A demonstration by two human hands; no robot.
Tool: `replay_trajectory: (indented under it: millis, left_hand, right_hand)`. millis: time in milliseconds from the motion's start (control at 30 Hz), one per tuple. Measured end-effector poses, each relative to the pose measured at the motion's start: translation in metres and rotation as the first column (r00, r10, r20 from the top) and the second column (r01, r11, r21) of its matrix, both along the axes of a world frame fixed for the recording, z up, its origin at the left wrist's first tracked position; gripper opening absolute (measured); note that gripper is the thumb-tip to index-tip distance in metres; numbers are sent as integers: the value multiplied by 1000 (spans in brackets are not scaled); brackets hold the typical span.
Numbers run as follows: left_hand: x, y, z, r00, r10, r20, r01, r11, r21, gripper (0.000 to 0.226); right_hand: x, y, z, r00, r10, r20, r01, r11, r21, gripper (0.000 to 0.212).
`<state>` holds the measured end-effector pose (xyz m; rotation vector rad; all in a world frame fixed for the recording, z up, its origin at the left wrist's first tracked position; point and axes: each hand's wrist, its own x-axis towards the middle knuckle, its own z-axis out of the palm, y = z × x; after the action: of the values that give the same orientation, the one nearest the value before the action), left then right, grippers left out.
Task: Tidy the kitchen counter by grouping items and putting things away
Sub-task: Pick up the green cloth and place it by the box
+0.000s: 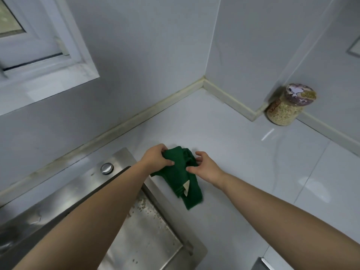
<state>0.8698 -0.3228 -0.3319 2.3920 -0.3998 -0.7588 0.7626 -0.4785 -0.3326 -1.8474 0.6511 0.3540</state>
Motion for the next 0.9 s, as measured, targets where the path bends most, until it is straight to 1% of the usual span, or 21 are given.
replay_trajectory:
  millis: [133,233,333,467,600,700,767,900]
  left_hand:
    - [-18,-16,11,994,-20,-111,2,988,-157,31]
    - [-36,-36,21,992,-79,-94,59,979,-195,29]
    - [-57,-60,35,985,-160,-62,143,964,-223,29]
    - [-94,-96,57,968,-246,-52,223,936,-273,29]
    - [-137,-132,74,956,-293,-21,273,911,-309,29]
    - [-175,-158,89,948,-318,-11,294,889,-351,29]
    - [-198,-174,96,939,-343,-26,308,871,-383,28]
    - [-260,-209,118,904,-427,-35,372,823,-430,28]
  right_hand:
    - [-20,-13,-3,1000,-22,13,22,1000,4,85]
    - [-39,-30,3,999,-10,33,10,1000,-13,87]
    - [-62,-53,17,998,-7,63,8,1000,-13,75]
    - [-102,-86,35,994,-54,99,48,997,63,57]
    - [-153,-120,48,981,-132,139,118,988,104,48]
    - [-201,-142,57,960,-217,178,186,967,173,44]
    - [-230,-153,63,948,-241,206,198,957,213,50]
    - [-303,-178,80,916,-300,264,231,937,263,70]
